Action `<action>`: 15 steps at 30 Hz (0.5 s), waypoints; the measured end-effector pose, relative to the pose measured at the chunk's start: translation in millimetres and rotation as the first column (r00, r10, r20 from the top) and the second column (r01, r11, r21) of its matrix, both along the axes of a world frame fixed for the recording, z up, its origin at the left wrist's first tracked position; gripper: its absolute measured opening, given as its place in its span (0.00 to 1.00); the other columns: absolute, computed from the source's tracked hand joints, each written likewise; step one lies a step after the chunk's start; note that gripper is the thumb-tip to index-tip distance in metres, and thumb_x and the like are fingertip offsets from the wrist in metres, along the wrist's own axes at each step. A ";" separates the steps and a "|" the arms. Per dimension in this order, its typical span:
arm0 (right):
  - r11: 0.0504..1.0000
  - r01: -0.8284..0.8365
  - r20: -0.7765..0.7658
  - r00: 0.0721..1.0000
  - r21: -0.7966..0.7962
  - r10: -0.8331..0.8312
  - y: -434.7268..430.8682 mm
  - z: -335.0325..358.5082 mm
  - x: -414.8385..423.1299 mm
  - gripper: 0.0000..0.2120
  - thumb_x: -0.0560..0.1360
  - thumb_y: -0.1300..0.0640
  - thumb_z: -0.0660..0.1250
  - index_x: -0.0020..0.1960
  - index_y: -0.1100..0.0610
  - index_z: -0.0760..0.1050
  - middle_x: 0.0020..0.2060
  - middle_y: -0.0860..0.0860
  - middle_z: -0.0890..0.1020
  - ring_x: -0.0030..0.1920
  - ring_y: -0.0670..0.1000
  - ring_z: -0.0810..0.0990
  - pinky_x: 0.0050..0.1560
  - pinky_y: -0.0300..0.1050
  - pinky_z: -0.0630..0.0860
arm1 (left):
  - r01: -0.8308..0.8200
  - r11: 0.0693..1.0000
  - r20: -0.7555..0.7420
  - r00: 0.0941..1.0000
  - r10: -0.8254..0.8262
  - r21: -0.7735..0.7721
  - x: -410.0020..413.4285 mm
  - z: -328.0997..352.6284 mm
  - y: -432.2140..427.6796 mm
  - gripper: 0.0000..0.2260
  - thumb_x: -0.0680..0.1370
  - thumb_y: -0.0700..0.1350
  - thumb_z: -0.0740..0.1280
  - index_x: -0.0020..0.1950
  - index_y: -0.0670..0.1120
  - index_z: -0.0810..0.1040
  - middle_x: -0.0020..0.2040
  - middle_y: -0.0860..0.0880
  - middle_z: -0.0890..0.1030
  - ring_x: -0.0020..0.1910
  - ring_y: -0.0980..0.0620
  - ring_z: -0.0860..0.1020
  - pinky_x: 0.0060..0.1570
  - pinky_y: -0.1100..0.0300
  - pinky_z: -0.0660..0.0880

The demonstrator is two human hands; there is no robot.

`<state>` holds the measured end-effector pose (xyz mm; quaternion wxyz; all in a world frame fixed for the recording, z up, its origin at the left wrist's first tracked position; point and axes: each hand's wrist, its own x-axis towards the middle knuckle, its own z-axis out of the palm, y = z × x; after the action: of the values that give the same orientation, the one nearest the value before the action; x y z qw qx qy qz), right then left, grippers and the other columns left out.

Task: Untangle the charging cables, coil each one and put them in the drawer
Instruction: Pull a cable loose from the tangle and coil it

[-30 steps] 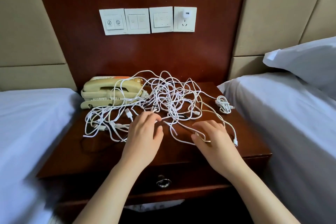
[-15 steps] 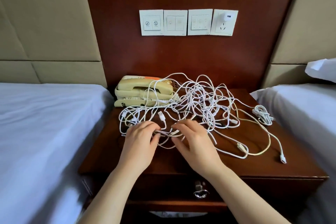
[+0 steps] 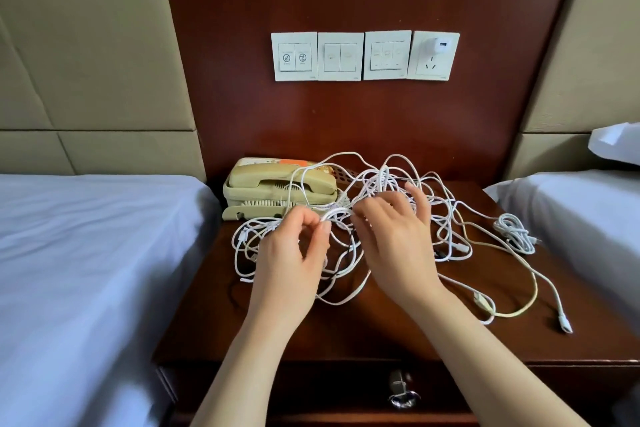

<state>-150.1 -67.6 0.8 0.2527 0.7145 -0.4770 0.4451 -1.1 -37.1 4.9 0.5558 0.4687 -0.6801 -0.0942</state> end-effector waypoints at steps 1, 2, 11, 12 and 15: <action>1.000 -0.001 0.012 1.000 -0.016 0.002 1.1 3.6 -3.6 0.10 0.78 0.56 0.59 0.43 0.57 0.76 0.35 0.48 0.80 0.43 0.53 0.77 0.67 0.52 0.59 | 0.025 1.000 -0.002 1.000 -0.025 0.009 -3.0 1.0 -0.9 0.08 0.78 0.45 0.63 0.39 0.49 0.71 0.31 0.53 0.77 0.33 0.56 0.76 0.34 0.66 0.69; 1.000 -0.009 0.027 1.000 -0.025 0.009 2.4 6.2 -7.3 0.10 0.79 0.57 0.58 0.43 0.57 0.75 0.35 0.48 0.79 0.41 0.53 0.77 0.66 0.51 0.60 | 0.078 0.996 -0.031 0.997 -0.077 0.045 -6.3 2.9 -0.7 0.09 0.79 0.46 0.62 0.38 0.49 0.70 0.30 0.52 0.76 0.32 0.56 0.75 0.34 0.66 0.69; 0.995 -0.089 0.233 0.969 0.035 0.078 13.6 17.2 -46.7 0.05 0.78 0.60 0.61 0.46 0.58 0.74 0.30 0.50 0.76 0.34 0.49 0.71 0.56 0.42 0.66 | 0.294 0.914 -0.079 0.956 -0.283 0.281 -14.1 2.3 6.5 0.18 0.80 0.49 0.57 0.32 0.45 0.66 0.24 0.56 0.66 0.25 0.59 0.64 0.30 0.65 0.65; 0.991 -0.107 0.228 0.970 0.076 0.087 17.5 16.5 -47.3 0.04 0.77 0.61 0.61 0.47 0.58 0.75 0.31 0.49 0.76 0.34 0.48 0.70 0.49 0.41 0.69 | 0.329 0.887 -0.147 0.944 -0.296 0.325 -15.3 3.0 7.2 0.18 0.80 0.50 0.58 0.32 0.45 0.69 0.24 0.57 0.67 0.25 0.59 0.65 0.29 0.67 0.65; 0.939 -0.209 0.216 0.965 0.272 0.152 29.2 15.0 -48.1 0.12 0.78 0.64 0.62 0.60 0.55 0.75 0.40 0.44 0.77 0.33 0.37 0.69 0.37 0.33 0.67 | 0.562 0.633 -0.368 0.827 -0.425 0.532 -12.4 5.6 11.0 0.23 0.76 0.58 0.57 0.39 0.42 0.79 0.26 0.53 0.65 0.25 0.56 0.63 0.28 0.65 0.66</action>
<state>-198.2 -38.5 15.8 0.0551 0.7387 -0.4919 0.4576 -13.5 -26.1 10.5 0.3902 0.4063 -0.6503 -0.5097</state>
